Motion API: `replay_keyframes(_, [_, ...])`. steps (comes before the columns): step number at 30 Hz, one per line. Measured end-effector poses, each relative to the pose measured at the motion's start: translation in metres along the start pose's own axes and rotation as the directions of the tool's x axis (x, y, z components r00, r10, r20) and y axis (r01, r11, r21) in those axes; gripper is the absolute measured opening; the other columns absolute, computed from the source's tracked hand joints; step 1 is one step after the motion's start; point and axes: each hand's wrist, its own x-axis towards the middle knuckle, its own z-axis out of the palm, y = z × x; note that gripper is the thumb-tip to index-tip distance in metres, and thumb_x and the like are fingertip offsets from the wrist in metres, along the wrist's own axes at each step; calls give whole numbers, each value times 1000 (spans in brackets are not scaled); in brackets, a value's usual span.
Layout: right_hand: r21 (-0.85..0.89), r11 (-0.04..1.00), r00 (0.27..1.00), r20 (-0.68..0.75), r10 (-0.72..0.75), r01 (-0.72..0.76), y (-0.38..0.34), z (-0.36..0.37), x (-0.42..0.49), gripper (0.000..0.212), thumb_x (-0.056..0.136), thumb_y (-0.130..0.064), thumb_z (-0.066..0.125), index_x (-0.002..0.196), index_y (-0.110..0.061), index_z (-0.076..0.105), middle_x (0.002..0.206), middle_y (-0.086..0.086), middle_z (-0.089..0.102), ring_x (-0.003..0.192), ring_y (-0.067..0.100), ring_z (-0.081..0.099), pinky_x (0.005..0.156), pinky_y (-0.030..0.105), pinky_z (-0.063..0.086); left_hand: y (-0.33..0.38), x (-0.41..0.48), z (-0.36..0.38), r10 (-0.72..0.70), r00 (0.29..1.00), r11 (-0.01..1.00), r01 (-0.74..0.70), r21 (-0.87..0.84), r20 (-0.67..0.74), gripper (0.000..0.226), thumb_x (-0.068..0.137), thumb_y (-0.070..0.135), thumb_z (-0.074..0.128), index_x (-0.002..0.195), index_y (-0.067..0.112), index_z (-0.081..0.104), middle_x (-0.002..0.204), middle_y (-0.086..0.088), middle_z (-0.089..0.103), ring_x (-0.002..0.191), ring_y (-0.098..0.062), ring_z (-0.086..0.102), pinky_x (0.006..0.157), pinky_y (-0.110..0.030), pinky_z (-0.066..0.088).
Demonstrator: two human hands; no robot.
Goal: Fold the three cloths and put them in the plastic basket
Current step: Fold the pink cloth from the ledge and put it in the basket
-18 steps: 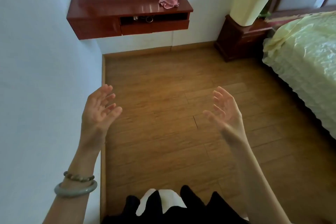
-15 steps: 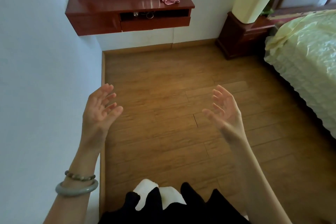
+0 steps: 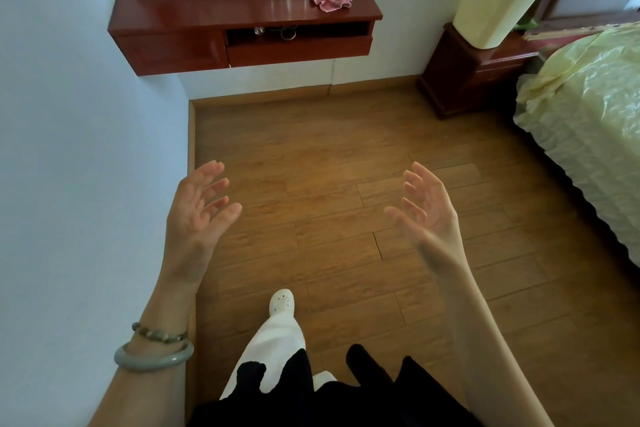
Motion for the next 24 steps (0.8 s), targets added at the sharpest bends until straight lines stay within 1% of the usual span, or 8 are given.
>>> replay_keyframes(3, [-1, 1000, 1000, -8, 10, -10, -2, 14, 42, 69, 77, -16, 75, 130, -44, 40, 136, -10, 48, 124, 1, 47, 101, 23, 43, -4, 49, 0, 4, 1000, 1000, -4, 4, 6, 48, 77, 32, 64, 118, 48, 45, 126, 30, 49, 116, 4, 52, 84, -7, 45])
replay_keyframes(6, [4, 1000, 1000, -28, 3, -3, -5, 28, 81, 70, 77, -16, 75, 131, -43, 40, 137, -11, 48, 124, 0, 47, 99, 21, 44, -7, 97, -2, 12, 999, 1000, -12, -11, 34, 48, 77, 31, 64, 120, 45, 46, 128, 25, 50, 118, 0, 52, 87, -10, 46])
replay_keyframes(10, [8, 1000, 997, -74, 2, -2, -5, 38, 128, 69, 77, -15, 75, 129, -45, 40, 135, -14, 48, 122, -2, 47, 97, 18, 43, -12, 157, 5, 23, 997, 1000, -23, 4, 79, 53, 78, 31, 64, 128, 31, 46, 132, 16, 51, 119, -3, 52, 91, -14, 47])
replay_keyframes(13, [-3, 1000, 995, -101, 9, -9, -4, 39, 162, 69, 77, -16, 75, 128, -47, 40, 135, -15, 48, 122, -2, 48, 96, 15, 43, -14, 196, 14, 17, 993, 1000, -15, -16, 121, 55, 78, 28, 65, 130, 26, 46, 134, 11, 50, 119, -5, 52, 93, -16, 47])
replay_keyframes(19, [-10, 1000, 993, -113, 17, -19, 8, 39, 244, 69, 77, -17, 76, 127, -50, 41, 134, -16, 49, 121, -2, 48, 95, 17, 45, -29, 276, 38, 3, 991, 1000, 1, -30, 131, 55, 78, 27, 66, 129, 25, 46, 133, 10, 51, 119, -7, 53, 94, -18, 47])
replay_keyframes(22, [-10, 1000, 995, -99, 28, -29, 15, 35, 295, 69, 77, -18, 76, 130, -46, 41, 134, -14, 49, 122, 0, 49, 98, 23, 45, -38, 320, 55, -6, 994, 1000, 8, -21, 109, 54, 77, 28, 66, 128, 28, 47, 133, 10, 52, 120, -9, 53, 95, -22, 48])
replay_keyframes(24, [-10, 999, 996, -86, 32, -33, 20, 29, 332, 70, 75, -21, 76, 133, -41, 41, 135, -13, 49, 123, 2, 49, 98, 25, 45, -42, 352, 70, -13, 995, 1000, 15, -23, 96, 53, 78, 28, 66, 127, 30, 48, 132, 11, 53, 120, -10, 53, 96, -26, 48])
